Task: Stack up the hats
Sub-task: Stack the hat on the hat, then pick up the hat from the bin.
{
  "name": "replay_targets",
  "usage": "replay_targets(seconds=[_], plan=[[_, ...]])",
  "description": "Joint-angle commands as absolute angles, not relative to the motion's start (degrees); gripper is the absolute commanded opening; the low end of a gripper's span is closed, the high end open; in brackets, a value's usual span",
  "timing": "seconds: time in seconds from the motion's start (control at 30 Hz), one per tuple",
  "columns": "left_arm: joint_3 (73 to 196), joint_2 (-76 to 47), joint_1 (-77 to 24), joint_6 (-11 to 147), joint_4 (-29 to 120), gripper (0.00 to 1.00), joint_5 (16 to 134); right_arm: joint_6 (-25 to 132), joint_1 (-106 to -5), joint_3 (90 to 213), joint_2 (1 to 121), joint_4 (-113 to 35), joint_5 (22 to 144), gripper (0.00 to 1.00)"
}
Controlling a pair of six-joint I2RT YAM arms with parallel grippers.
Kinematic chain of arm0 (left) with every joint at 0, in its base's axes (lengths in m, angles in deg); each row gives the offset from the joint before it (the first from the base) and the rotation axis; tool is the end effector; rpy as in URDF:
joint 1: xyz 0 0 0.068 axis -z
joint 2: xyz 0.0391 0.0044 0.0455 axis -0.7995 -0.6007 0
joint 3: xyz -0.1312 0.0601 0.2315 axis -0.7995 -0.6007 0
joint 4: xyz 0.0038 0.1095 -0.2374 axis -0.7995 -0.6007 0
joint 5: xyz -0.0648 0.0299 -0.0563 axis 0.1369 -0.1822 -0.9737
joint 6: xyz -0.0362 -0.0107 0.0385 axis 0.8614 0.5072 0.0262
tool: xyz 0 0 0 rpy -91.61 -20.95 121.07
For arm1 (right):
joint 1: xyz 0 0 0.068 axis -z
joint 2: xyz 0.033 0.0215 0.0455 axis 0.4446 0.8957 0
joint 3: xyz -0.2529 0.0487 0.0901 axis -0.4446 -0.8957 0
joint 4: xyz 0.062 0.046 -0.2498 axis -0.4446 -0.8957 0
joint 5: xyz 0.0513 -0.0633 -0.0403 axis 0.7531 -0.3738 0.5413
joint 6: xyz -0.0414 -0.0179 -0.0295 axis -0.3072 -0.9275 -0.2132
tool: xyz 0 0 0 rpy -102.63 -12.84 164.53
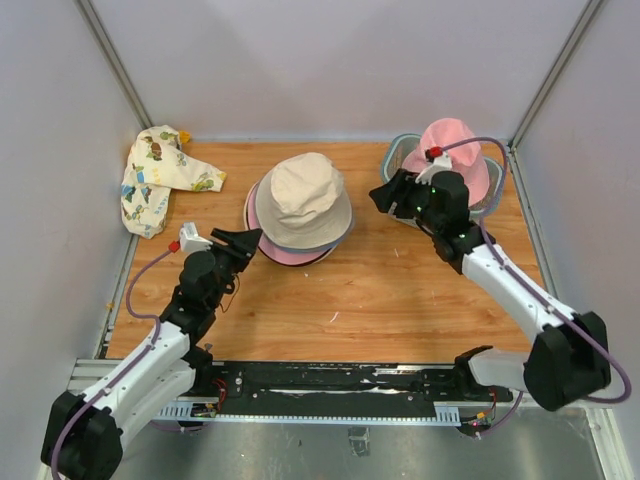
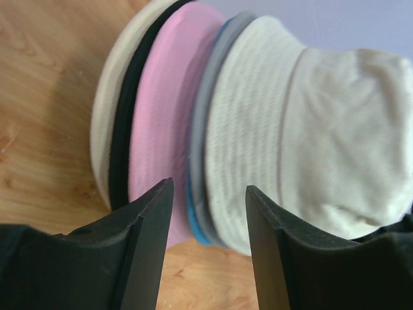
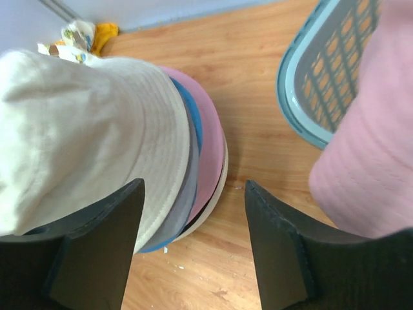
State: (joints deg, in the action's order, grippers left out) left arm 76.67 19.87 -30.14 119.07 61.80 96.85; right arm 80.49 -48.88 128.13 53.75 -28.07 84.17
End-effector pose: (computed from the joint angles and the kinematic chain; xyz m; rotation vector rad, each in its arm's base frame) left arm 0.1644 -0.0605 0.2144 -0.7868 1.6208 -0.8996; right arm 0.2780 0.1210 0.3128 0.0625 1.8366 0.8381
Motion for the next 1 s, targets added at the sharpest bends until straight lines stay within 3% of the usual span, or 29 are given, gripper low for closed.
replay_targets(seconds=[0.0,0.23,0.47,0.7,0.97], plan=[[82.71,20.61,-30.57,113.9,59.44,0.54,99.49,73.81,-48.64,131.34,44.77,-32.61,77.48,0.66],[92.46,20.47,-30.56,103.75,56.23,0.55,98.47,64.64,-47.76,139.12,40.15,-46.63,66.41,0.75],[114.87,6.96,-30.25,89.04,52.95,0.57,85.99,62.32,-41.74,139.94,38.44,-50.22,59.14,0.8],[133.62,-7.59,-24.84,79.92,47.24,0.58,81.99,61.85,-34.58,142.93,43.76,-49.36,66.74,0.83],[134.44,-10.69,-24.39,79.48,47.77,0.58,84.04,59.43,-34.55,147.31,49.38,-46.43,74.93,0.84]])
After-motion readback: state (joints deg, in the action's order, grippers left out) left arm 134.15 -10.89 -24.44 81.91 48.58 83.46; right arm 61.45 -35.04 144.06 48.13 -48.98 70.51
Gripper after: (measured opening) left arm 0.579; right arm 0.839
